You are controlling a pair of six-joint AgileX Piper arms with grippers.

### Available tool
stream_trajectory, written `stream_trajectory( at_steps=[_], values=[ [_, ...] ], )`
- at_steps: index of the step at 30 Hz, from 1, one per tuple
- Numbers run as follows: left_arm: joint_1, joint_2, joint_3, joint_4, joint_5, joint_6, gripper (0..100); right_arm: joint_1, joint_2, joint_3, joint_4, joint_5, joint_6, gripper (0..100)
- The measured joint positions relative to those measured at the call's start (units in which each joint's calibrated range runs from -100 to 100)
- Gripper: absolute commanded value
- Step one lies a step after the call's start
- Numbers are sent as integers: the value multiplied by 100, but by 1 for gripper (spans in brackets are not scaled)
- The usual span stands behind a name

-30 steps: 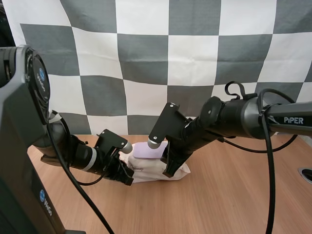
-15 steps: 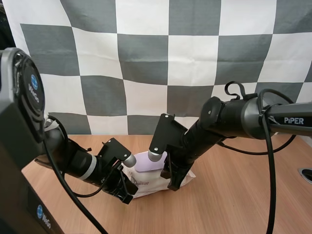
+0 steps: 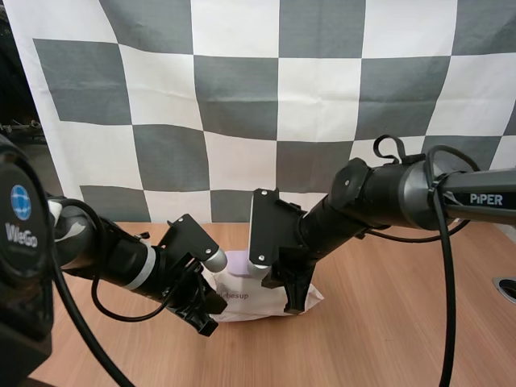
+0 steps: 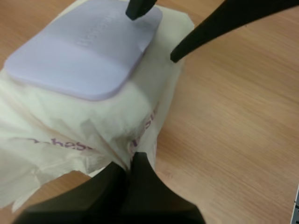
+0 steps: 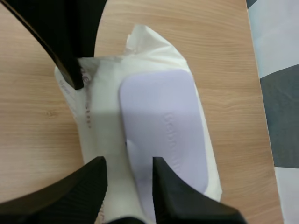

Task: Open the wet wipes lid

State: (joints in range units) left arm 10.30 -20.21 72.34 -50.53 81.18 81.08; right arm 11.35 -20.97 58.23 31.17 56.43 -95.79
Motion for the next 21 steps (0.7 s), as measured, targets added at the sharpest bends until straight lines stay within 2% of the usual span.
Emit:
stream_trajectory(
  at_steps=[5, 21],
  values=[
    [0, 0, 0, 0, 211, -48, 0, 0, 0, 0, 8, -351, 0, 51],
    [0, 0, 0, -126, 367, -86, 0, 0, 0, 0, 154, -481, 0, 48]
  ],
)
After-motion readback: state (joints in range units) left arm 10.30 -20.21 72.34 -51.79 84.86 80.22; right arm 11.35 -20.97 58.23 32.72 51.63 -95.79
